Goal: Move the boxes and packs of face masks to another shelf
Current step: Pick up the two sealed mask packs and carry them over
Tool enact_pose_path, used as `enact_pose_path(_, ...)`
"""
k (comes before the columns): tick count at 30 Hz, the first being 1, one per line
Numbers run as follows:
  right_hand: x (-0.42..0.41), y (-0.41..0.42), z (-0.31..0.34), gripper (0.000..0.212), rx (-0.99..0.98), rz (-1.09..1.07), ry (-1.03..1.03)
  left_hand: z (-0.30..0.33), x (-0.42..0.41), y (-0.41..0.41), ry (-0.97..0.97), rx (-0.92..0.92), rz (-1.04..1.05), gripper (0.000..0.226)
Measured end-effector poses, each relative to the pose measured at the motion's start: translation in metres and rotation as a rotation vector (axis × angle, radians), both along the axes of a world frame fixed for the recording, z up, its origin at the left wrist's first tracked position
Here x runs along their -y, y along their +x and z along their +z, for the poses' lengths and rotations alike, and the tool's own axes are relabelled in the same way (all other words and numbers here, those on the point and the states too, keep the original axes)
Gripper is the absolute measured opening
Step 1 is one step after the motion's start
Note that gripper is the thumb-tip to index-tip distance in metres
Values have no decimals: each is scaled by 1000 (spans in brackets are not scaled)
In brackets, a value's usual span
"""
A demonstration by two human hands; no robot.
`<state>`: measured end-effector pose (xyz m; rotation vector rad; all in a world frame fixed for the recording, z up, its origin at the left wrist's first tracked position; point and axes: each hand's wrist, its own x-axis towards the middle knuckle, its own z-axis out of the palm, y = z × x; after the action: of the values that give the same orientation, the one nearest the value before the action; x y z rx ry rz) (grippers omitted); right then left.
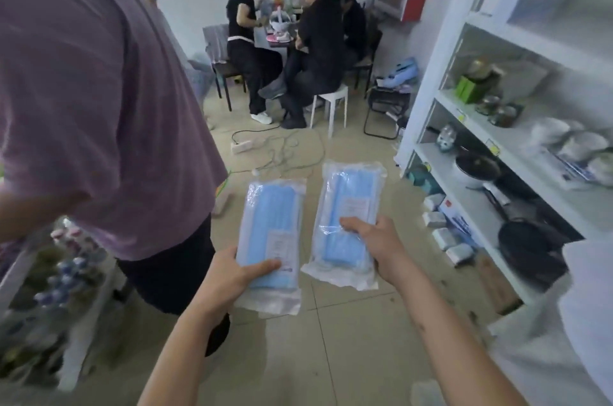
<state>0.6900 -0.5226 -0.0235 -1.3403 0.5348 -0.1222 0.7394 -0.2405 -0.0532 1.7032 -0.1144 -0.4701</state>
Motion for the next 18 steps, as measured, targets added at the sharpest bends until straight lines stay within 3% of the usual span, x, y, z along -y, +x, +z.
enact_pose_path(11,73,72,-3,42,2,-62,-20,8,81,112,-55,0,-80,56)
enact_pose_path(18,100,140,13,33,-13,-141,-64,26,118,200,-107,25,-85,50)
